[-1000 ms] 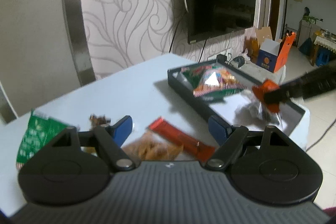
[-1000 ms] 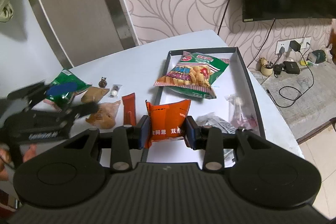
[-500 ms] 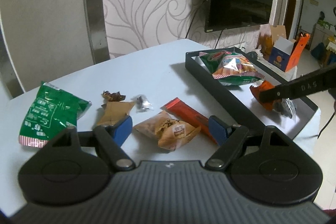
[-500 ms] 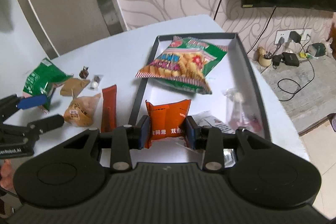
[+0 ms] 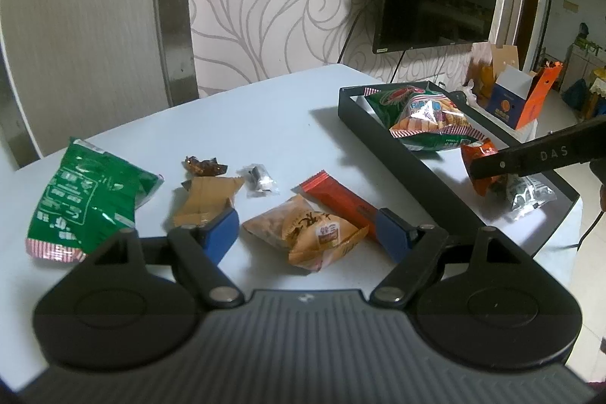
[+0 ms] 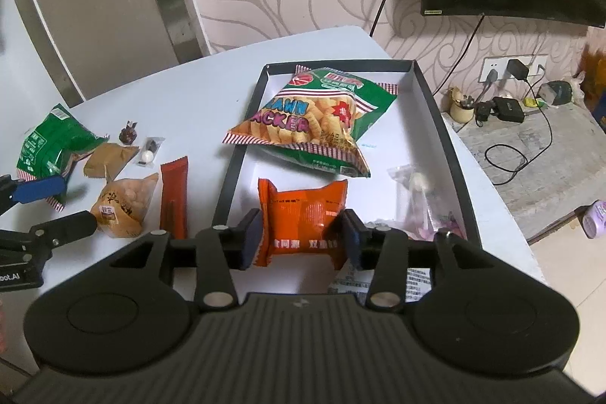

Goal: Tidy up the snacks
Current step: 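Withdraw left gripper toward the table while right holds the orange packet above the box, then open right gripper to drop the orange packet into the black box, then grasp the red stick snack with right gripper while left moves to the tan pastry bag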

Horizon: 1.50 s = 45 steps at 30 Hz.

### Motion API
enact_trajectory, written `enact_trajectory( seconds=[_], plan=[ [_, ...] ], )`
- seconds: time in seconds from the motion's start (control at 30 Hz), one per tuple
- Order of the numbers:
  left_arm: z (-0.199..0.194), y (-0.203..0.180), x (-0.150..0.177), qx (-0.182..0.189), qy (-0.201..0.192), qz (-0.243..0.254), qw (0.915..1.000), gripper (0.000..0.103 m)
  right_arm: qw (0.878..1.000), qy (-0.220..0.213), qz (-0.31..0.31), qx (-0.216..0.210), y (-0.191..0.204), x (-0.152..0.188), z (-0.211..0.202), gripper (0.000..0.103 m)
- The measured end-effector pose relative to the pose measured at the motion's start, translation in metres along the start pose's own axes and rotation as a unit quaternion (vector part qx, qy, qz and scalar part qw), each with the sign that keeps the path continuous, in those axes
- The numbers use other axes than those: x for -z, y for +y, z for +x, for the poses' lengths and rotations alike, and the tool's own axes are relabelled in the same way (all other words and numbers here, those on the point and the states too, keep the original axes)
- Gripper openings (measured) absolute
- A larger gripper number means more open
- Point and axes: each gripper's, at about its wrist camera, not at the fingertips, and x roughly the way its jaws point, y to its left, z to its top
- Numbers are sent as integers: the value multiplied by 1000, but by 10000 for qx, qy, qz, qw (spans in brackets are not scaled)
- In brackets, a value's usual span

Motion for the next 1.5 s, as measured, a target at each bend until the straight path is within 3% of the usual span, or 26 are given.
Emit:
enact_trajectory(
  seconds=[0.27, 0.53, 0.8, 1.13, 1.3, 1.5],
  plan=[
    [3, -1, -1, 63, -13, 60, 10000, 81, 9996, -228, 161, 9, -3, 0, -12, 65],
    [8, 5, 1, 45, 48, 20, 10000, 81, 9974, -669, 249, -109, 0, -7, -35, 64],
    [26, 9, 1, 52, 162, -22, 9999, 81, 9969, -446, -241, -606, 34, 2, -40, 59],
    [52, 3, -2, 81, 218, 22, 9997, 81, 9976, -343, -187, -575, 32, 9, -49, 59],
    [47, 9, 4, 273, 197, -151, 9993, 52, 9971, -291, -348, -612, 37, 9, -48, 59],
    [25, 29, 18, 236, 237, -417, 9986, 49, 9940, -40, -687, -855, 61, 5, -32, 59]
  ],
)
